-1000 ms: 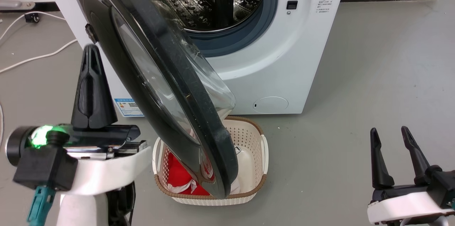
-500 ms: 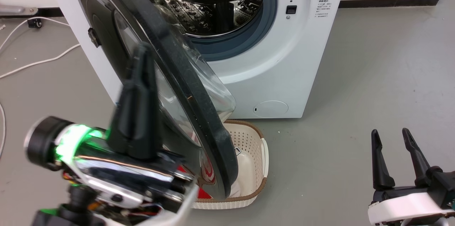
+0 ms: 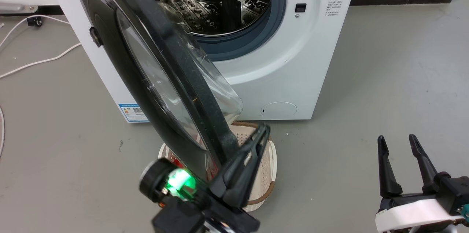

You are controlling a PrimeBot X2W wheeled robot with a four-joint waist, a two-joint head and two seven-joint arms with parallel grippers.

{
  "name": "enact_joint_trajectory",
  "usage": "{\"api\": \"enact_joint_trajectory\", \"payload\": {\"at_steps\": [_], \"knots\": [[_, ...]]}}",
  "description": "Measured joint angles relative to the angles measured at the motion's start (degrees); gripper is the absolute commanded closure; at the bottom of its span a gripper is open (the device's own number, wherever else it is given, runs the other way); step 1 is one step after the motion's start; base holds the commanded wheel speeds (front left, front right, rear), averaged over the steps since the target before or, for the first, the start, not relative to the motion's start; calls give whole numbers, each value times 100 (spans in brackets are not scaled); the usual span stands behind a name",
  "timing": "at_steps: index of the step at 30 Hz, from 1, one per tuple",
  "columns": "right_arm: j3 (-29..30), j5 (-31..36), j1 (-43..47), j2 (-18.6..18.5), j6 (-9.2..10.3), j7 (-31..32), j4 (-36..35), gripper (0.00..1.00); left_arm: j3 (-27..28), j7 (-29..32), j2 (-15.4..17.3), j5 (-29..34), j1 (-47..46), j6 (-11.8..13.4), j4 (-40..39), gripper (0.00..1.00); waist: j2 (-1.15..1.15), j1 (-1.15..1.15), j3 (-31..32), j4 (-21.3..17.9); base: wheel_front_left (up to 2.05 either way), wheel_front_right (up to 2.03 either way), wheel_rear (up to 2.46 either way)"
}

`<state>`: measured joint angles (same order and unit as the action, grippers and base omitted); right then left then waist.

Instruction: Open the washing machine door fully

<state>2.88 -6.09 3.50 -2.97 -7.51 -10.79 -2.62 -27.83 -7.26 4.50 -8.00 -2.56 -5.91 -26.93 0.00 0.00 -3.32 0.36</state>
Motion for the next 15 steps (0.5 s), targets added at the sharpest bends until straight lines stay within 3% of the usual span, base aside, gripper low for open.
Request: {"api": "enact_joint_trajectory", "payload": {"at_steps": [8, 15], "knots": [[-21, -42, -38, 0, 0, -34, 83, 0, -275, 298, 23, -102, 559, 96, 695, 100, 0, 0, -120, -33, 0, 0, 0], [-67, -60, -210, 0, 0, -77, 193, 0, -315, 197, 15, -123, 504, 114, 1284, 100, 0, 0, -273, -62, 0, 0, 0]]}}
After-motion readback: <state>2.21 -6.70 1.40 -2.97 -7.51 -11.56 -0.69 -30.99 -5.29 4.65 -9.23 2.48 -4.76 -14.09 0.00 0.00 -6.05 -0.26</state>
